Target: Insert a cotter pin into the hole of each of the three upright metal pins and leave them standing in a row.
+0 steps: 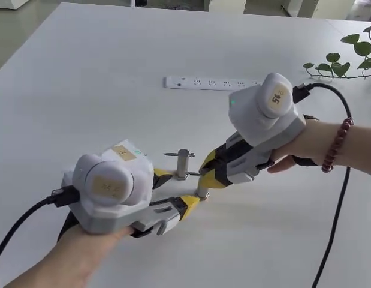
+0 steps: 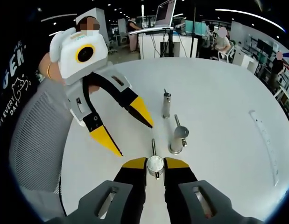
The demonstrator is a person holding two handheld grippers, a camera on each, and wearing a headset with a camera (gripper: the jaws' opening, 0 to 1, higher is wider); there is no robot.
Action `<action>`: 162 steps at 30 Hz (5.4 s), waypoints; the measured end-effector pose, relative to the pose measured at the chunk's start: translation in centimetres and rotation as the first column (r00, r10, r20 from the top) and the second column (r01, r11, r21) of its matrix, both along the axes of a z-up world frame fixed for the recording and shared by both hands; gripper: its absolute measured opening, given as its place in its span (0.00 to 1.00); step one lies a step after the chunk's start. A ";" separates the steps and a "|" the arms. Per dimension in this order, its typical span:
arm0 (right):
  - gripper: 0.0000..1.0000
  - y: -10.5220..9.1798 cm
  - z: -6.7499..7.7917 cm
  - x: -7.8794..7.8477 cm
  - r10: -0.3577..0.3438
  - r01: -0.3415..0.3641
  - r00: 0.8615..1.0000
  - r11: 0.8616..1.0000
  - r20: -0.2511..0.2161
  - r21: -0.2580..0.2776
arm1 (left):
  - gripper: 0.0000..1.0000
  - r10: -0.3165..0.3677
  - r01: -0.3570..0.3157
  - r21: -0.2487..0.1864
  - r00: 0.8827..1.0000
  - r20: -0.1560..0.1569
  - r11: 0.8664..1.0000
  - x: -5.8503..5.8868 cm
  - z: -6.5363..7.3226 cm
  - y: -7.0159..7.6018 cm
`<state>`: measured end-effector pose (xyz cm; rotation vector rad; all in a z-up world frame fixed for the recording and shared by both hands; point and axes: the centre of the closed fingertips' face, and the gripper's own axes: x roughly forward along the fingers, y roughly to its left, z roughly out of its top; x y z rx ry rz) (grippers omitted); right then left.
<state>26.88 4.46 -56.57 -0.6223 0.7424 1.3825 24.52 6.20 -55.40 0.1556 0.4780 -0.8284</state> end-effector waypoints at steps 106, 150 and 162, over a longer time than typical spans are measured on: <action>0.56 -3.8 5.0 1.3 -0.413 0.410 0.910 0.894 -0.019 0.181 | 0.53 0.166 -0.166 0.014 0.986 0.009 0.986 -1.9 3.4 8.6; 0.98 -5.8 6.0 -6.2 -0.721 0.713 0.682 0.620 -0.122 0.328 | 0.95 0.302 -0.300 -0.061 0.953 0.030 0.952 -5.2 7.1 9.6; 0.96 -5.6 7.1 -6.3 -0.715 0.700 0.688 0.607 -0.126 0.376 | 0.99 0.311 -0.310 -0.053 0.950 0.022 0.949 -4.9 7.0 9.6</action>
